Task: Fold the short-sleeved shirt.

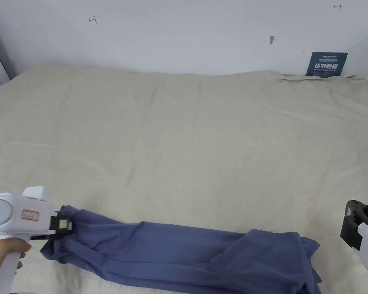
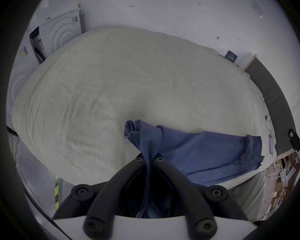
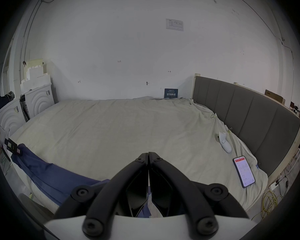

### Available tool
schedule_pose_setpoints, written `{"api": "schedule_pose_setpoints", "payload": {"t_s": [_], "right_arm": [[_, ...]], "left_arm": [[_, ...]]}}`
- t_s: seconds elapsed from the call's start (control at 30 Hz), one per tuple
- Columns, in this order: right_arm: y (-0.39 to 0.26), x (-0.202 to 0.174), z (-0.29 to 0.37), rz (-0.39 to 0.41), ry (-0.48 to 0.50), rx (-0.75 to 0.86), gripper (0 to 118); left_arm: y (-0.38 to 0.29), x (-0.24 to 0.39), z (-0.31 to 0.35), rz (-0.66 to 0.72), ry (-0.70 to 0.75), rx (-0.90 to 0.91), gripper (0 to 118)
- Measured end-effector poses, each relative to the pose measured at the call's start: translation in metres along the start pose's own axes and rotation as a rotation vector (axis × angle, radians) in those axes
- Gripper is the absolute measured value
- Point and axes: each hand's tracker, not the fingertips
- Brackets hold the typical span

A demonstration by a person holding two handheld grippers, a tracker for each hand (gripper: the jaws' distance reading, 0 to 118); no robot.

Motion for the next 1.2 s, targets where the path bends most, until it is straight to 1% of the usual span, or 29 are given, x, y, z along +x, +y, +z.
{"api": "schedule_pose_setpoints", "payload": {"t_s": [0.17, 0.3, 0.5, 0.6, 0.7, 0.8, 0.87, 0.9, 0.97, 1.0, 1.13, 1.17, 1.2], "right_arm": [[0.001, 0.002, 0.003, -0.002, 0.001, 0.004, 0], [0.002, 0.005, 0.003, -0.001, 0.001, 0.003, 0], [0.004, 0.009, 0.009, -0.010, -0.003, 0.014, 0], [0.003, 0.012, 0.010, -0.016, -0.008, 0.015, 0], [0.002, 0.015, 0.013, -0.023, -0.012, 0.015, 0], [0.000, 0.017, 0.017, -0.025, -0.016, 0.018, 0], [-0.002, 0.019, 0.019, -0.022, -0.020, 0.018, 0], [-0.002, 0.020, 0.019, -0.022, -0.023, 0.017, 0], [-0.004, 0.023, 0.020, -0.028, -0.025, 0.015, 0], [-0.005, 0.023, 0.020, -0.032, -0.027, 0.014, 0], [-0.007, 0.024, 0.022, -0.048, -0.028, 0.012, 0], [-0.006, 0.024, 0.022, -0.050, -0.026, 0.012, 0], [-0.006, 0.024, 0.022, -0.048, -0.025, 0.013, 0]], "left_arm": [[0.004, 0.065, -0.004, -0.121, -0.120, -0.019, 2], [0.004, 0.112, -0.023, -0.186, -0.201, -0.055, 2], [-0.004, 0.163, -0.070, -0.221, -0.258, -0.110, 2], [-0.013, 0.182, -0.092, -0.217, -0.269, -0.150, 2], [-0.024, 0.197, -0.113, -0.228, -0.238, -0.185, 2], [-0.032, 0.202, -0.121, -0.247, -0.208, -0.198, 3], [-0.032, 0.200, -0.122, -0.228, -0.202, -0.195, 3], [-0.033, 0.200, -0.120, -0.218, -0.206, -0.193, 6], [-0.032, 0.197, -0.114, -0.229, -0.233, -0.181, 17], [-0.031, 0.195, -0.110, -0.246, -0.240, -0.174, 27], [-0.027, 0.187, -0.095, -0.252, -0.209, -0.114, 109], [-0.025, 0.182, -0.088, -0.247, -0.211, -0.076, 115], [-0.022, 0.177, -0.080, -0.233, -0.212, -0.038, 115]]}}
